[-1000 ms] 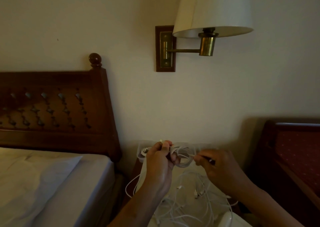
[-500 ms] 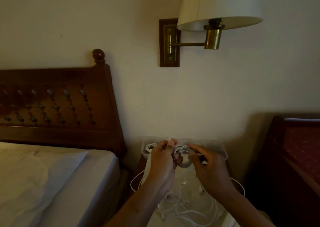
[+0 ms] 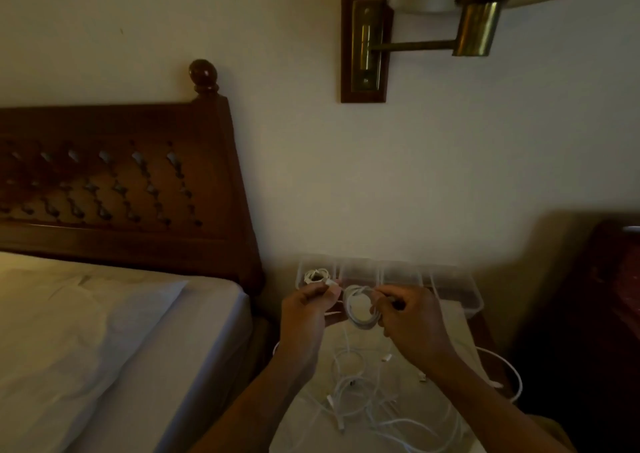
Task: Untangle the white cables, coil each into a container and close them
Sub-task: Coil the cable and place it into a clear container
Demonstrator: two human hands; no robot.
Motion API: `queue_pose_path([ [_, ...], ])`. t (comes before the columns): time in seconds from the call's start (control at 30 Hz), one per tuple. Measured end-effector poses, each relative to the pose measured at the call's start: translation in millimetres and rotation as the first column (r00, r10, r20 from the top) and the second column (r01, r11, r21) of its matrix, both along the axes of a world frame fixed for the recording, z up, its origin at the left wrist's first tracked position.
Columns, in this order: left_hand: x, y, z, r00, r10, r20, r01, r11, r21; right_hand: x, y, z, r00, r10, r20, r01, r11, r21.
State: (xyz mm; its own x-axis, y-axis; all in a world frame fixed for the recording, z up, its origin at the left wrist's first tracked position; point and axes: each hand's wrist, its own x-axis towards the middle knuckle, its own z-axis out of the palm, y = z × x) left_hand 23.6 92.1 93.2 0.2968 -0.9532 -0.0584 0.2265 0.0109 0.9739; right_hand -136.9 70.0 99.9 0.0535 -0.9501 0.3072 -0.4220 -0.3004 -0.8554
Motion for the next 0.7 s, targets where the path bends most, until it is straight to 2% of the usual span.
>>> queue_pose_path([
  [0.23,45,-61,-53,0.996,-0.004,0.086,-0.006,0.993,0.118,45,-78,-42,0.997,0.057,-0.055,-0.051,0.992,0.118],
  [0.37,65,-102,-84,0.982,-0.071,0.173,0.035,0.979,0.200,73,-135,-70,0.992,0.097,-0.085,-0.076,0.973,0.217],
  [0.43,73,-126,-99,0.976,-0.101,0.195,0.055,0.972,0.228,86,-162,-84,0.989,0.078,-0.128,-0.045,0.970,0.240],
  [0.53,85,-151,-117,0.937,-0.114,0.330,0.050,0.979,0.196,104,-201,-102,0.964,0.051,-0.260,0.005,0.978,0.210],
  [0.6,88,-153,-137,0.870,-0.102,0.482,0.020,0.985,0.172,114,-223,-114,0.934,0.075,-0.350,0.001,0.977,0.211],
  [0.7,82,-123,-172,0.584,-0.027,0.812,-0.135,0.982,0.130,126,-244,-130,0.853,0.147,-0.501,-0.027,0.971,0.237],
])
